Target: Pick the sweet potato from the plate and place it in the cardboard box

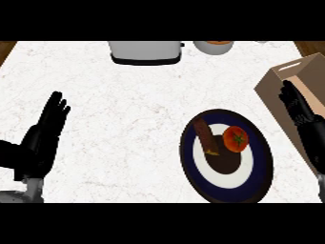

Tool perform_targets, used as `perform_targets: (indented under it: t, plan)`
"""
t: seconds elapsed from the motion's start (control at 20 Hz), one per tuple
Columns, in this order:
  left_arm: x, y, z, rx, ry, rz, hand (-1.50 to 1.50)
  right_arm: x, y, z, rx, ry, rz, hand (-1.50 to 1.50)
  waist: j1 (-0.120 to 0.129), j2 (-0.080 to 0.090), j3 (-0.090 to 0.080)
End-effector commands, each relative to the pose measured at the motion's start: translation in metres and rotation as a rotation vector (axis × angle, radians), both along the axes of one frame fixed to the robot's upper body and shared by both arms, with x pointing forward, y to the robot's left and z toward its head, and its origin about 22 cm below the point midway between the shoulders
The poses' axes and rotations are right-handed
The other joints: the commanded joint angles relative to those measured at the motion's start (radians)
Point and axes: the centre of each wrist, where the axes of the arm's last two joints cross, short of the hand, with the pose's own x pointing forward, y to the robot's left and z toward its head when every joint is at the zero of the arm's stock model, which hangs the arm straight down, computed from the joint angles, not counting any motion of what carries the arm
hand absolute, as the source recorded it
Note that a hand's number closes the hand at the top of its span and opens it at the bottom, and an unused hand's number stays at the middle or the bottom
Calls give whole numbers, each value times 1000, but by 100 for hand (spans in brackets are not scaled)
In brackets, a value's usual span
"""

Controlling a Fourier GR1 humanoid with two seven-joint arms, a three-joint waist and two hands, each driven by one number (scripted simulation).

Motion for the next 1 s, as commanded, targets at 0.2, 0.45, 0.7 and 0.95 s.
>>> perform_targets:
  t: [0.2, 0.45, 0.7, 0.95]
  plan:
    - [12, 5, 14, -19, -72, 38, 0, 17, -72, -11, 309, -139, -274, 150, 9, 28, 15]
    - [15, -9, -1, -78, -13, -7, 0, 12, -71, -89, 0, -30, -400, -150, 23, 32, 13]
    - [8, -8, 18, -75, -12, 5, 0, 26, -85, -77, -148, -211, -209, -150, 19, 24, 12]
    - [17, 7, 31, -61, -10, 17, 0, 22, -97, -22, -443, -45, -13, -150, 8, 19, 9]
